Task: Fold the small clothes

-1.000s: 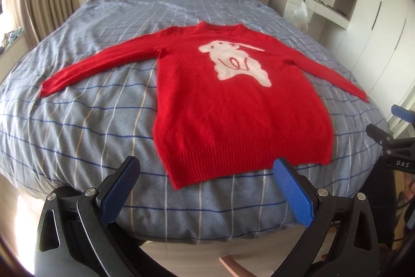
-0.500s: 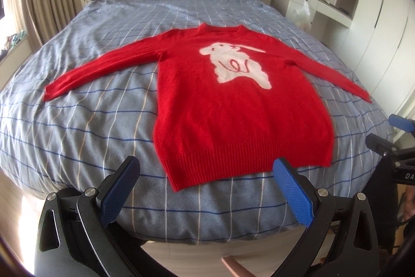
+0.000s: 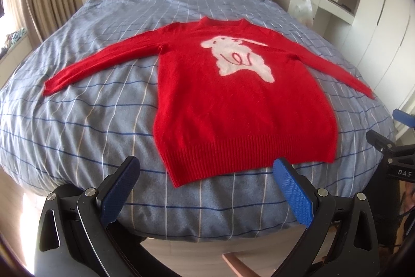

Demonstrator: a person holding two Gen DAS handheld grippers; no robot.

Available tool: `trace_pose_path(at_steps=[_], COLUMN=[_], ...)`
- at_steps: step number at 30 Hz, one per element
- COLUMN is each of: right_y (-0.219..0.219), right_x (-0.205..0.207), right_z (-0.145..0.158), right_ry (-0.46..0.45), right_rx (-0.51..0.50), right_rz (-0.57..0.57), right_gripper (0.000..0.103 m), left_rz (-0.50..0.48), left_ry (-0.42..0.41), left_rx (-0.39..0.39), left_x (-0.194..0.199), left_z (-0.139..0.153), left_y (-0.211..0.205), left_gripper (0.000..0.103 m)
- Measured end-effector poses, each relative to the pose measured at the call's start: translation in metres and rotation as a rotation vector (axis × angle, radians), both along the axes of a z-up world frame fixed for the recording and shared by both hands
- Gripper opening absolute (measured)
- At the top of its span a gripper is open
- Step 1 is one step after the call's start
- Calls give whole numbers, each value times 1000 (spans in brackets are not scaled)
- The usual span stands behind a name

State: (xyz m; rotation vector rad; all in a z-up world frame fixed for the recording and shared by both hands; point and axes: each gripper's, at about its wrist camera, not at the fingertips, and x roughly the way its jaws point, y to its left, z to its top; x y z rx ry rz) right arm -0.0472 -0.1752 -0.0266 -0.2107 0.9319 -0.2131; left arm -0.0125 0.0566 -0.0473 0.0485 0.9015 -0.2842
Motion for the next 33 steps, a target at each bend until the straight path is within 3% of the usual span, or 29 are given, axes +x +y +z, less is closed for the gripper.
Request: trace_pose_path(at_steps=[4,8,11,28,31,33], right_y=[-20,-55,-72,-72,-96,-137], right_x=[10,23,25,29,39,48], right_z=[-10,-13,-4,-6,-10,-17], right_ry=[15,9,-14,-24,-34,-91], right_rx=[46,-99,-137,-129,-23,199], right_rz=[3,-100,-138,-120,-101,-130], right_gripper=[102,102,102,102,102,102], left_rz=[5,18,28,33,41,49], left_ry=[3,-9,-7,5,1,-4], left_rx=[-1,-6,-12,8,5,-3], left_x=[1,2,4,10,12,13], left_z=[0,4,3,-1,1,2], left_y=[1,4,5,5,8,11], left_gripper=[103,103,103,103,103,103])
